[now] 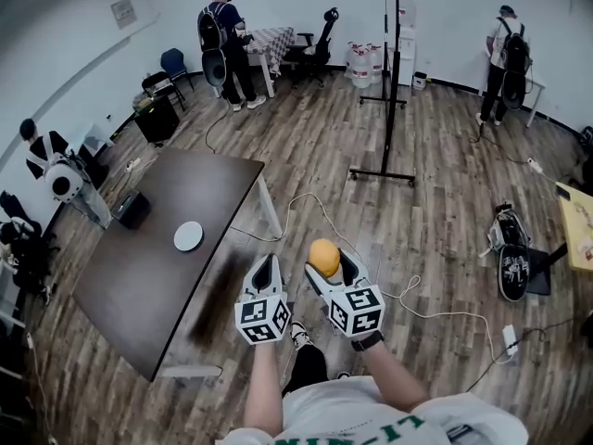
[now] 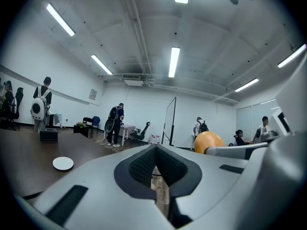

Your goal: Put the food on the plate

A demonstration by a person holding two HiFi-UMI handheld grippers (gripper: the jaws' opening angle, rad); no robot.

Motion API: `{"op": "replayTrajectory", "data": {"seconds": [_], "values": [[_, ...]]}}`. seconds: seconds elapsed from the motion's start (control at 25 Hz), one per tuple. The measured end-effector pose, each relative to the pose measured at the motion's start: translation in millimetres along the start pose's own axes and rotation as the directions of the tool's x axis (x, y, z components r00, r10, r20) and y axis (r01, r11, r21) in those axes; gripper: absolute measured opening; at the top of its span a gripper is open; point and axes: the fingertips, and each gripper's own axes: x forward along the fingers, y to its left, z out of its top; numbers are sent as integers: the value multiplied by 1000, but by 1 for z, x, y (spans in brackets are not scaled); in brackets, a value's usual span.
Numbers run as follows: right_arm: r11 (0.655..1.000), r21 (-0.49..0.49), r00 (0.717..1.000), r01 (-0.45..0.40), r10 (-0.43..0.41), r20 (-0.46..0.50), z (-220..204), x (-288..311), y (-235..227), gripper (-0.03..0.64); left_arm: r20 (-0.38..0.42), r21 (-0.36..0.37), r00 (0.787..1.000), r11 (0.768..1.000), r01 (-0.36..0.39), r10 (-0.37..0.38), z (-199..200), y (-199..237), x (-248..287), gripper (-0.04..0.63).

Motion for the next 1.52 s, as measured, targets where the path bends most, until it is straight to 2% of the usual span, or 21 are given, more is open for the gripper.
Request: {"op": "replayTrajectory", "data": {"seconds": [0.2,0.36,0.48,0.6,0.92,1.04,1.28,1.52], "values": [[1000,-17,1000,-11,11,-2,26,83,5,342,26,-10,999,1000,-27,27,27,66,53,11],[999,-41,997,-35,38,64,66,168,12,342,76,20,993,996,-87,85,58,128,95,11],[994,-39,991,-105,108,80,77,234,40,342,94,22,986,990,-137,135,73,190,113,11],[979,-39,978,-199,201,56,75,294,79,342,114,10,973,979,-202,200,90,257,118,11],[917,-49,918,-396,396,-14,62,401,172,342,123,-23,923,931,-364,364,107,385,108,11],[888,-68,891,-454,452,-45,57,428,199,342,122,-40,897,906,-422,424,106,415,99,11],[805,-66,806,-589,581,-112,37,489,256,342,113,-59,825,832,-551,554,101,485,85,11],[693,-67,693,-718,701,-169,28,560,300,342,131,-78,726,737,-672,676,118,549,94,11]]}}
